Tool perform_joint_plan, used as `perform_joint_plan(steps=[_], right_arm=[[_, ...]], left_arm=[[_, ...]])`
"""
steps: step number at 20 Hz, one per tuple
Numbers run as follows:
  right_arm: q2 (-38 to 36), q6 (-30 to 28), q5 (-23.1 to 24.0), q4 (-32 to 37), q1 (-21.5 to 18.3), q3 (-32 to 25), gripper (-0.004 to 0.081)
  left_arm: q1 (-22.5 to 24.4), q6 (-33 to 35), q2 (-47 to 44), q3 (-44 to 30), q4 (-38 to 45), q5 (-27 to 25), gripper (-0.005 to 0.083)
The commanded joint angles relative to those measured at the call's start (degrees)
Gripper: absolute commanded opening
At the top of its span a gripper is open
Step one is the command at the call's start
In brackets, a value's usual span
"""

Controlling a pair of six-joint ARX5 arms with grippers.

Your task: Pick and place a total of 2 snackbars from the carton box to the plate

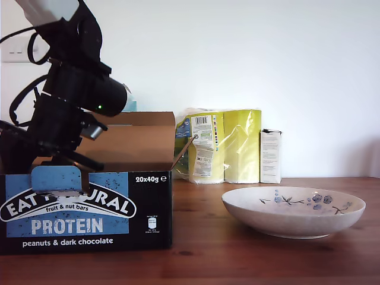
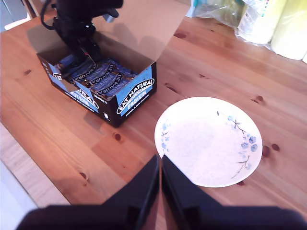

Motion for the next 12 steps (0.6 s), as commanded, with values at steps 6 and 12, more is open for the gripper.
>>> perform_joint_plan(steps=[6,12], right_arm=[[-0.04,-0.13,-0.11,0.39,0.26,-0.2,-0.0013],[-0.04,-0.13,-0.11,0.42,0.24,-0.2,-0.0013]], left_arm=[[0.09,0.7,2.21,-0.07,1.03,1.03,0.0132],[0.04,1.29,2.1,-0.04,1.09,1.64,0.004]])
